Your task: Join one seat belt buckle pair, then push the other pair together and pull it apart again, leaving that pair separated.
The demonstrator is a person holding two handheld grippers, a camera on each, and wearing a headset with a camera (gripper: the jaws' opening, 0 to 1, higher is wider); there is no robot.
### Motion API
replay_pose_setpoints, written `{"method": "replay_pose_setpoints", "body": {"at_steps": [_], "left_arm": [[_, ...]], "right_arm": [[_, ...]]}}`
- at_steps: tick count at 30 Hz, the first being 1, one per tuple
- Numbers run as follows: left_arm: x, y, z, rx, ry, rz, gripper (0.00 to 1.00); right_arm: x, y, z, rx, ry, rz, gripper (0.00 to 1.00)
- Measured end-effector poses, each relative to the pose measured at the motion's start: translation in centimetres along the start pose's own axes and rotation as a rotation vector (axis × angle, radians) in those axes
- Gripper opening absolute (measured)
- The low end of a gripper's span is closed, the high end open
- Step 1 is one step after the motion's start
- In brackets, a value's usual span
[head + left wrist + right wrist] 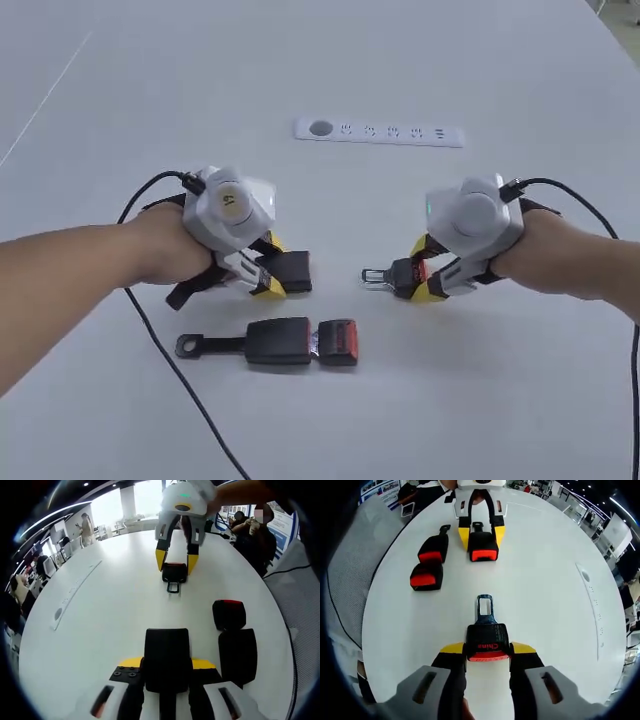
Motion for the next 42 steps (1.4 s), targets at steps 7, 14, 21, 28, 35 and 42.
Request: {"method": "replay_pose_setpoints", "body": {"at_steps": [7,14,21,28,35,42], "left_arm": [[0.0,0.0,0.0,0.000,0.004,0.004,0.33],[0.2,-0.1,-0.1,-0.004,0.007,0.002,0.33],[0.1,-0.1,0.1,-0.008,0.007,0.005,0.34],[0.1,0.0,0.2,-0.005,0.008,0.005,0.34],[0.1,0.0,0.1,-0.002,0.050,0.011,0.35],[-0.3,0.2,0.5,-0.002,0.076,0.006,0.37]], "right_arm": [[0.0,0.6,-1.2,0.026,-0.015,0.003,0.31],[-0.1,0.5,-1.8,0.054,-0.036,-0.002,0.32],[-0.1,0.5,-1.9,0.044,-0.040,-0.002,0.33],[-0.1,0.6,-1.8,0.040,-0.041,0.001,0.33],[-0.1,0.6,-1.7,0.034,-0.050,-0.005,0.34],[0.0,0.5,-1.7,0.014,-0.068,-0.031,0.40]]}}
Point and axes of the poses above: the centre of the closed fingertips' face, and the gripper's own axes: y roughly backward along the fingers, x roughly to its left, z roughly out of its top, the point moved 10 cm from there along y, roughly backward along the fingers, and after that the axes turned 9 degrees about z, right-handed, at the moved point
